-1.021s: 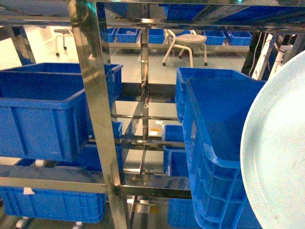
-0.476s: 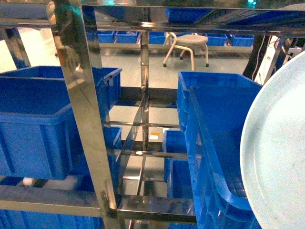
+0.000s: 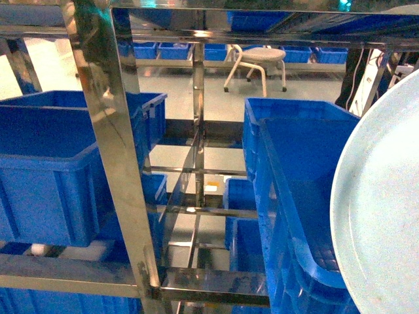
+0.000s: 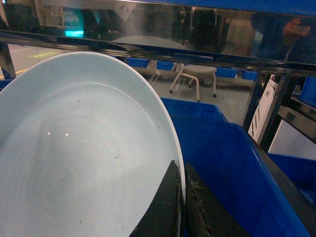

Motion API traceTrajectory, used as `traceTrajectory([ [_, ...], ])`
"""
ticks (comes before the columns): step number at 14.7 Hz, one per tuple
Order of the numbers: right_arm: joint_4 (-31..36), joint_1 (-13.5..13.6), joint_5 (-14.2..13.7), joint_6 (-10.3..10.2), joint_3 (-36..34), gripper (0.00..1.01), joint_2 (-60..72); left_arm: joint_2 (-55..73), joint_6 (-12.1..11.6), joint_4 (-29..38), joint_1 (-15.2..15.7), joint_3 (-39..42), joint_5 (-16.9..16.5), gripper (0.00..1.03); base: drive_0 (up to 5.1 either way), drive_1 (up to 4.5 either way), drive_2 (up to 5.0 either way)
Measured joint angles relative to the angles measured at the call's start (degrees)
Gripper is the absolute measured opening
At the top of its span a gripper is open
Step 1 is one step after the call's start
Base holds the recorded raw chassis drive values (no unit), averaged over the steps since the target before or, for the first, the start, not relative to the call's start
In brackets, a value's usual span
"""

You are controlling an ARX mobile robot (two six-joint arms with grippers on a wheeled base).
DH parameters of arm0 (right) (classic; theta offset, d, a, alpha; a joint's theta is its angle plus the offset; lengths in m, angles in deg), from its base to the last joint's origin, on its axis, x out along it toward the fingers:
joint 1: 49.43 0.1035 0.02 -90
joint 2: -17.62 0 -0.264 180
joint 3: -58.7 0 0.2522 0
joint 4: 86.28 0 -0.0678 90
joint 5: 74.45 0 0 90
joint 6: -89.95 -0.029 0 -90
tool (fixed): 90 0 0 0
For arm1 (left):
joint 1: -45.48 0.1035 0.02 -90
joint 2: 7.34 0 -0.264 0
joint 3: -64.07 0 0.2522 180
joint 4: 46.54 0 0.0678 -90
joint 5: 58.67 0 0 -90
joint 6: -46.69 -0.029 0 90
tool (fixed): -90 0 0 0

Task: Place blue tray on left shelf second layer neatly

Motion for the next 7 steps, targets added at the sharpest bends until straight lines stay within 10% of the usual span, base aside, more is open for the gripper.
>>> traceTrajectory([
  [7, 0.0, 0.0, 0.0, 0.0, 0.0, 0.02, 0.0, 0.0, 0.0, 0.0, 0.0, 0.0, 0.0, 0.98, 0.0, 0.0, 0.0],
])
